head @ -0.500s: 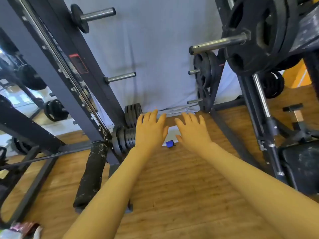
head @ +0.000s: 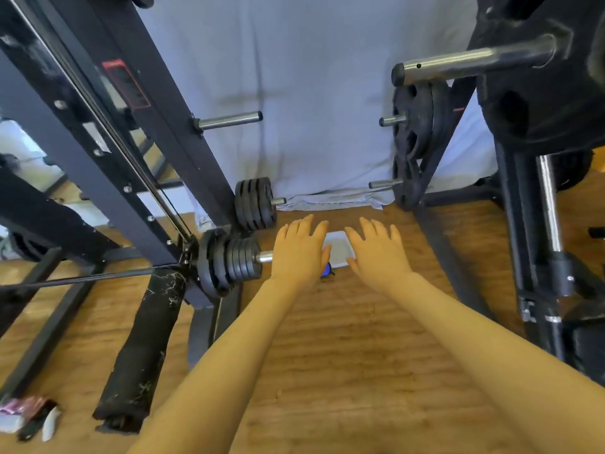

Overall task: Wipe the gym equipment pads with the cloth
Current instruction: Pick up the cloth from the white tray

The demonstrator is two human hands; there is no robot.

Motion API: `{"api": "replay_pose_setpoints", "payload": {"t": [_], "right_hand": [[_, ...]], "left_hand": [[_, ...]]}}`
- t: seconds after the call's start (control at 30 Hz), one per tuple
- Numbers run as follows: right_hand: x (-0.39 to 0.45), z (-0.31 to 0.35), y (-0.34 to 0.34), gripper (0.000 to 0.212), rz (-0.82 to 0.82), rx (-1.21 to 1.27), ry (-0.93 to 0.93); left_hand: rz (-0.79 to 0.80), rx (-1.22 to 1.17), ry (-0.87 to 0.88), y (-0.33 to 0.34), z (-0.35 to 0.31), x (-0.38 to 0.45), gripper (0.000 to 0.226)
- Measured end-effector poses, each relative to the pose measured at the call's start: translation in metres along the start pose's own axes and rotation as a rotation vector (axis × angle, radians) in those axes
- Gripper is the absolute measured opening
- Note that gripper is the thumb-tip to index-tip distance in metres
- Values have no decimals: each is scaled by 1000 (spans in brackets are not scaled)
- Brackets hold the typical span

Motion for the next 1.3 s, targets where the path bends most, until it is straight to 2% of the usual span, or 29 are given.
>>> {"api": "replay_pose_setpoints", "payload": {"t": [0.27, 0.57, 0.93, 1.1, 1.3], "right_hand": [[121, -11, 47, 58, 59, -2, -94], [215, 17, 108, 55, 122, -40, -133], [351, 33, 198, 59, 205, -11, 43], [388, 36, 244, 56, 165, 14, 66], [422, 36, 327, 57, 207, 16, 71]], "left_hand": [[43, -52, -126, 50, 50, 83, 48], [127, -99, -215, 112, 134, 139, 50], [246, -149, -151, 213, 243, 243, 45], [328, -133, -114, 269, 266, 278, 47], [394, -149, -108, 351, 286, 301, 47]]}}
Point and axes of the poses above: each hand's wrist, its own x-axis towards the middle knuckle, its own y-axis out of the palm, z = x × y, the point moved 10 cm from there along x, towards the middle knuckle, and after that the axes turned 8 degrees about -x, right-handed, at the moved point
